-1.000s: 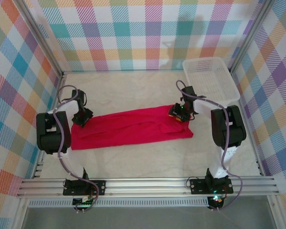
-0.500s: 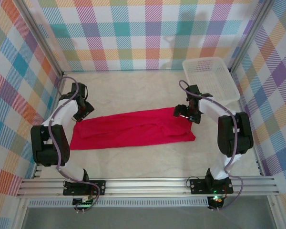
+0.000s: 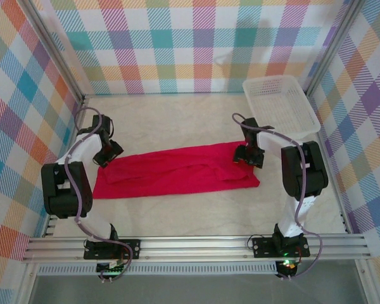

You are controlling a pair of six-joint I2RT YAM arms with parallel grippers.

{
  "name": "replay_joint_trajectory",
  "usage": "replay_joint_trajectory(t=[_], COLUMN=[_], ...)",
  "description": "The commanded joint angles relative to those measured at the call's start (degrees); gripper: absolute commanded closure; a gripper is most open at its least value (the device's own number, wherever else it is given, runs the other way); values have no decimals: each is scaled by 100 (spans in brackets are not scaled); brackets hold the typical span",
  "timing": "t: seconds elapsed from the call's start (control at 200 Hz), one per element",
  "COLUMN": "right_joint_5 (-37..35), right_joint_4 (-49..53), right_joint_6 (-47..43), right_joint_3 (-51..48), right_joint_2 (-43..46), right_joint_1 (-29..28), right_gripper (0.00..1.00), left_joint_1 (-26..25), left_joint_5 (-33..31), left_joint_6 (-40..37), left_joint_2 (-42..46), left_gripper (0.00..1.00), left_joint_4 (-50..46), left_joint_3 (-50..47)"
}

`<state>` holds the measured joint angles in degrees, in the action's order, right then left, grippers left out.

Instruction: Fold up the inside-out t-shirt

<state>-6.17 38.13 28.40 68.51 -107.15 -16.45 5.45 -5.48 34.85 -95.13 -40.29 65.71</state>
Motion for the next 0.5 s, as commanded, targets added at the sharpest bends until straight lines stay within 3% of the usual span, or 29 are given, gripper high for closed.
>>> replay_joint_trajectory(t=[0.0,0.15,0.375,0.5], right_joint_5=[895,667,296,138], right_joint_4=[-500,-579,-453,-201], right_joint_6=[303,276,-143,-367], right_joint_3=[-116,-257,-488,-676], right_joint_2=[-543,-387,423,999], right_joint_1=[-499,-500,-277,23], right_gripper=[34,57,98,100], left_joint_1=[275,517,269,-239], left_joint_5=[265,437,855,770], left_joint_6=[-24,-21,209,464], left_joint_2=[-126,-115,-385,-25], left_gripper=[41,41,43,43], left_joint_4=[-6,150,685,826], left_joint_3=[-210,-370,-715,-1099])
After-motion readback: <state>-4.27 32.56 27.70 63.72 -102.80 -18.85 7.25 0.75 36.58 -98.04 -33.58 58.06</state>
